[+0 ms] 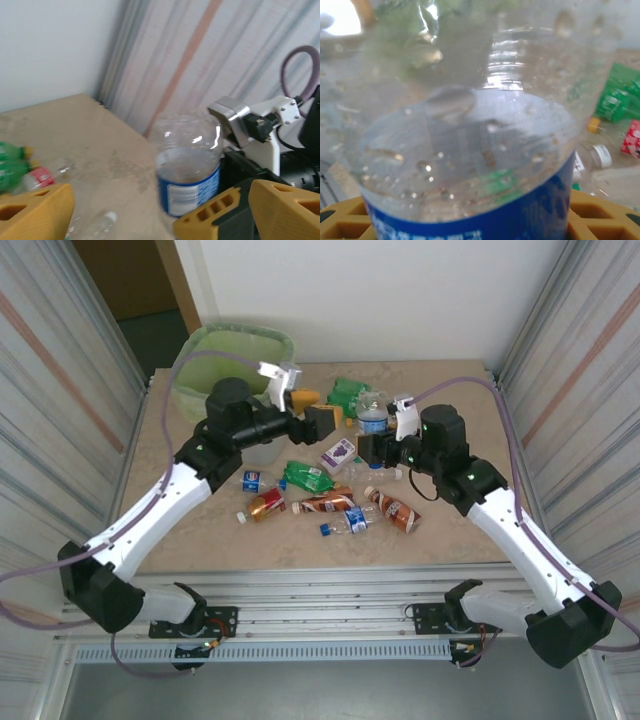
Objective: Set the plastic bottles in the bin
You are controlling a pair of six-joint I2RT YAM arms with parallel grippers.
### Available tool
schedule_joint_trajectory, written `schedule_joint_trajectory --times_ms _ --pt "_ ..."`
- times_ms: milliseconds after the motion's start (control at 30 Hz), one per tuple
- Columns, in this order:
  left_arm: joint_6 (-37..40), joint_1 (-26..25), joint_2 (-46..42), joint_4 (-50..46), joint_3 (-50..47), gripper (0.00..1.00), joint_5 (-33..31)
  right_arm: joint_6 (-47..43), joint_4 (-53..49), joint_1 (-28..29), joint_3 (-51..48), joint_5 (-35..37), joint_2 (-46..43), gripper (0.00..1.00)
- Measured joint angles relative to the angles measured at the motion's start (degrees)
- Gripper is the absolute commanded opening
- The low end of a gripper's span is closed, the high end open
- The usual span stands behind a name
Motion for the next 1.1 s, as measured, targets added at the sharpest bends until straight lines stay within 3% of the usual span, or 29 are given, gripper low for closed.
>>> schedule_joint_trajectory --times_ms 400,633,767,900,1100 --pt "-6.9 -1.8 7.2 8.2 2.0 0.87 7.8 -0.3 5.4 2.3 3.1 -6.1 2.8 0.41" --pt "-9.5 -1.8 8.4 10.4 2.5 0.72 10.1 -0.4 6.2 3.2 3.8 -7.7 4.5 0.42" --pt "-9.6 -1.7 8.7 10.7 2.7 0.48 10.3 -0.6 6.1 3.5 4.5 -7.8 4.9 0.48" --pt "-9.3 -1.4 8.7 11.0 2.8 0.39 10.4 -0.6 6.1 3.5 5.0 -7.9 4.9 0.55" --pt "-9.3 -1.4 8.7 11.1 2.8 0.31 10.1 -1.2 5.8 3.6 5.0 -7.5 4.9 0.76"
